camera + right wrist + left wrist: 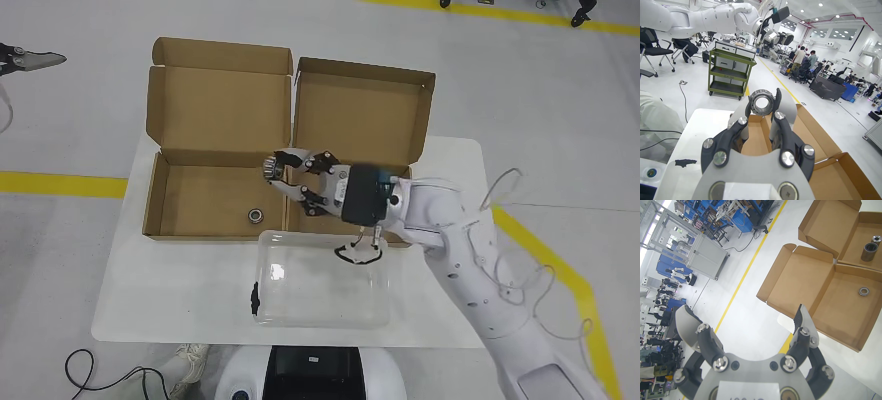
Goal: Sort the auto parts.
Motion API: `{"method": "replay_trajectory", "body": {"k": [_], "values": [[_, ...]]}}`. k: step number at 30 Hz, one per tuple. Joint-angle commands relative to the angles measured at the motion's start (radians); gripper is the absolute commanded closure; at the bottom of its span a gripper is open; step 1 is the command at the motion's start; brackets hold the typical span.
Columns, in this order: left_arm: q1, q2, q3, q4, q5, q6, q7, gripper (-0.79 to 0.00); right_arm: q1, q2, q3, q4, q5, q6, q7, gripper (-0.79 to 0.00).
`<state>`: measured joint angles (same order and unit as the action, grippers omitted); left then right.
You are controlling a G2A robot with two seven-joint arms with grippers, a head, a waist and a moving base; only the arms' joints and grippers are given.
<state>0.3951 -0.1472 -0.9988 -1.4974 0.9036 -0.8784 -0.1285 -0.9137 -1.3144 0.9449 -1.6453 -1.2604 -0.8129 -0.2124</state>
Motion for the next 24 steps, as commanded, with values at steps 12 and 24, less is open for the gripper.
{"method": "replay_trajectory", "body": {"k": [12,24], "values": [[0.000,0.000,0.000,0.000,0.000,0.000,0.000,-0.785,0.042,-0.025,-0.084,0.141,0.001,0.051,0.072,0.000],[0.000,0.000,0.000,0.000,0.000,0.000,0.000,-0.785,0.152,-0.096,-0.235,0.370,0.072,0.117,0.129,0.000]]}}
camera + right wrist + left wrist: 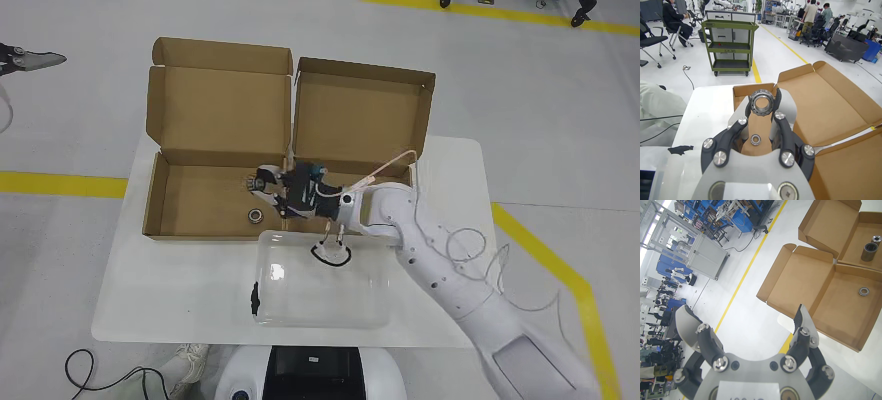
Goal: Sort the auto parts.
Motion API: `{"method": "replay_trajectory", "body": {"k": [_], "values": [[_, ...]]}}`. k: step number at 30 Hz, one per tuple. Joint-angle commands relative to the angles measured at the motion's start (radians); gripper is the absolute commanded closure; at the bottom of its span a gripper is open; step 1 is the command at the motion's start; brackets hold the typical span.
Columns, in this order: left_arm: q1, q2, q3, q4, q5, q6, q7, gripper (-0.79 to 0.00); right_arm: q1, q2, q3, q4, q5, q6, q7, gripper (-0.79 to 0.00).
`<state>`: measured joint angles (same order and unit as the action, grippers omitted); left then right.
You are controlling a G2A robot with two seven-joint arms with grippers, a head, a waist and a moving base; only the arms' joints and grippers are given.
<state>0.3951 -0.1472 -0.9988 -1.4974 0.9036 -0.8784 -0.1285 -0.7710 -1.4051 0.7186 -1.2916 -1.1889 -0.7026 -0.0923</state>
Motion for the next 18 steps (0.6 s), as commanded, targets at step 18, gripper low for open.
{"method": "replay_trajectory", "body": {"k": [18], "values": [[0.000,0.000,0.000,0.000,0.000,0.000,0.000,-0.785,0.222,-0.194,-0.229,0.389,0.149,0.090,0.230,0.000]]}}
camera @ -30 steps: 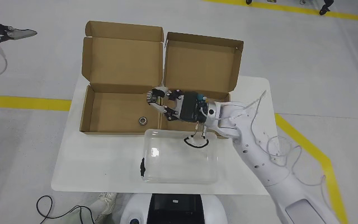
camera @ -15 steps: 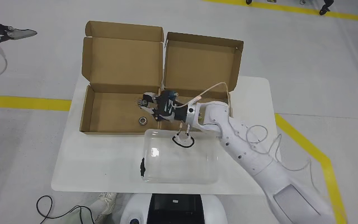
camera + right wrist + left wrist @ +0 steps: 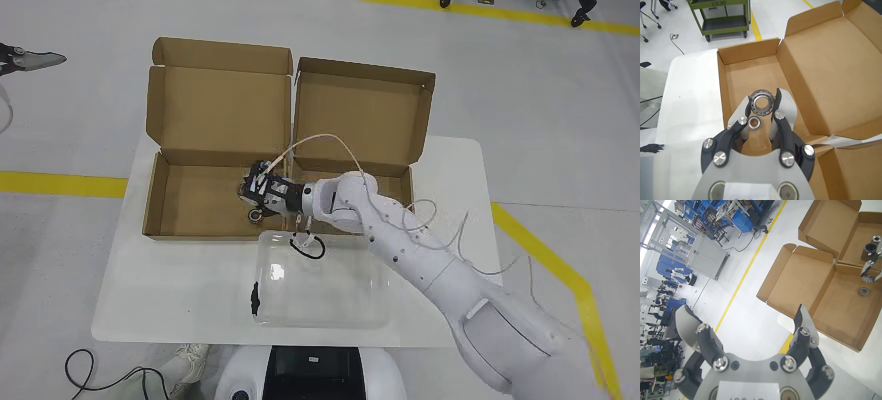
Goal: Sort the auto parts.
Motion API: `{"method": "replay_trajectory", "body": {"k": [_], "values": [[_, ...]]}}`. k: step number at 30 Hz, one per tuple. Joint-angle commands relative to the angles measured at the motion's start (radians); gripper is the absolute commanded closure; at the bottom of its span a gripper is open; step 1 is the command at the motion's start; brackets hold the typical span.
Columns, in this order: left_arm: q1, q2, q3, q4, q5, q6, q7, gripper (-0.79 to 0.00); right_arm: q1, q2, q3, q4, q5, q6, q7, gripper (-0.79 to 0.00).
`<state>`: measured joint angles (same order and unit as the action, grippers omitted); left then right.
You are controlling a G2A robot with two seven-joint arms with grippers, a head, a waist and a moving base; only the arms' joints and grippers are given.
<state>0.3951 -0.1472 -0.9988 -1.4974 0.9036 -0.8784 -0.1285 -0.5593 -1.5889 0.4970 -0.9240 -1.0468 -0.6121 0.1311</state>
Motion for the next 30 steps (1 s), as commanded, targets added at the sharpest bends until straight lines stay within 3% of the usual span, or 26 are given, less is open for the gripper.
{"method": "replay_trajectory", "body": {"k": [1,10,18,23,30], "values": [[0.000,0.000,0.000,0.000,0.000,0.000,0.000,-0.785,0.023,-0.023,-0.017,0.045,0.013,0.001,0.020,0.000],[0.000,0.000,0.000,0.000,0.000,0.000,0.000,-0.785,0.099,-0.131,-0.081,0.222,0.055,0.019,0.088,0.000],[0.000,0.000,0.000,0.000,0.000,0.000,0.000,-0.785,0.131,-0.198,-0.104,0.359,0.058,0.015,0.103,0.000],[0.000,0.000,0.000,0.000,0.000,0.000,0.000,-0.785,0.143,-0.226,-0.111,0.429,0.047,0.002,0.101,-0.222],[0.000,0.000,0.000,0.000,0.000,0.000,0.000,-0.785,0.156,-0.256,-0.111,0.492,0.039,-0.021,0.085,-0.311]]}}
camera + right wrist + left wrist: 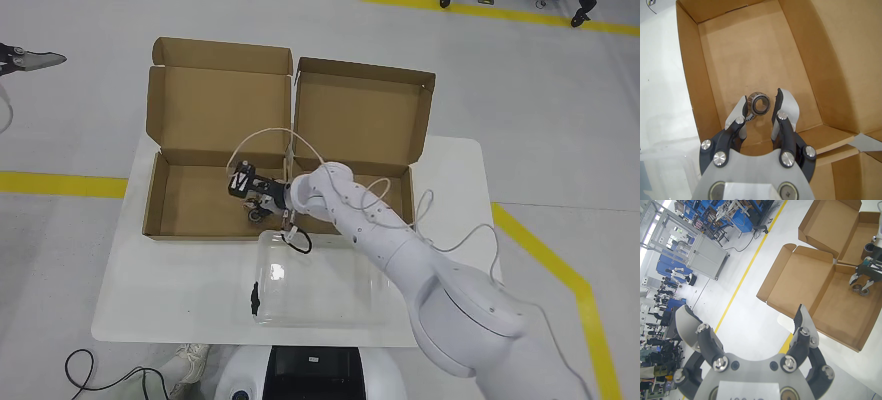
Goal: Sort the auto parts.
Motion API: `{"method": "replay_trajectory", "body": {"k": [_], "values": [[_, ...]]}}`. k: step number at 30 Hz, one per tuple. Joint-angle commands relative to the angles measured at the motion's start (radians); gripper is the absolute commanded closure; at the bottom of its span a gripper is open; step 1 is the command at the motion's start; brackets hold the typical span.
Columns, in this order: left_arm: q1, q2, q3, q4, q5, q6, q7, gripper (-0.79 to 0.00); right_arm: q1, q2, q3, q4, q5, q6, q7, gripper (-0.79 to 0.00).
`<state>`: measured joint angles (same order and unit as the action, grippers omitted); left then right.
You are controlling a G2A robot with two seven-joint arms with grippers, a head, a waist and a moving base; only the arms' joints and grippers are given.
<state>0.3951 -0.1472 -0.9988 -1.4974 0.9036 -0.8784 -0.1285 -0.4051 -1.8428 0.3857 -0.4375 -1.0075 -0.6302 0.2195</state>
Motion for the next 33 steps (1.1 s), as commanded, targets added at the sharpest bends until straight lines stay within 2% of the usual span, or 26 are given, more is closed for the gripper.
{"method": "replay_trajectory", "body": {"k": [1,4,7,10,18,25,33], "values": [[0.000,0.000,0.000,0.000,0.000,0.000,0.000,-0.785,0.004,-0.005,0.001,0.011,-0.003,-0.007,-0.007,-0.320],[0.000,0.000,0.000,0.000,0.000,0.000,0.000,-0.785,0.010,-0.012,0.003,0.019,-0.015,-0.012,-0.027,-0.326],[0.000,0.000,0.000,0.000,0.000,0.000,0.000,-0.785,0.015,-0.015,0.004,0.014,-0.034,-0.022,-0.062,-0.280],[0.000,0.000,0.000,0.000,0.000,0.000,0.000,-0.785,0.015,-0.014,0.003,-0.003,-0.061,-0.025,-0.093,-0.274],[0.000,0.000,0.000,0.000,0.000,0.000,0.000,-0.785,-0.014,0.022,0.027,-0.095,-0.124,-0.046,-0.204,-0.283],[0.000,0.000,0.000,0.000,0.000,0.000,0.000,-0.785,-0.076,0.094,0.089,-0.262,-0.181,-0.038,-0.222,-0.329],[0.000,0.000,0.000,0.000,0.000,0.000,0.000,-0.785,-0.250,0.227,0.254,-0.599,-0.260,-0.026,-0.118,-0.366]]}}
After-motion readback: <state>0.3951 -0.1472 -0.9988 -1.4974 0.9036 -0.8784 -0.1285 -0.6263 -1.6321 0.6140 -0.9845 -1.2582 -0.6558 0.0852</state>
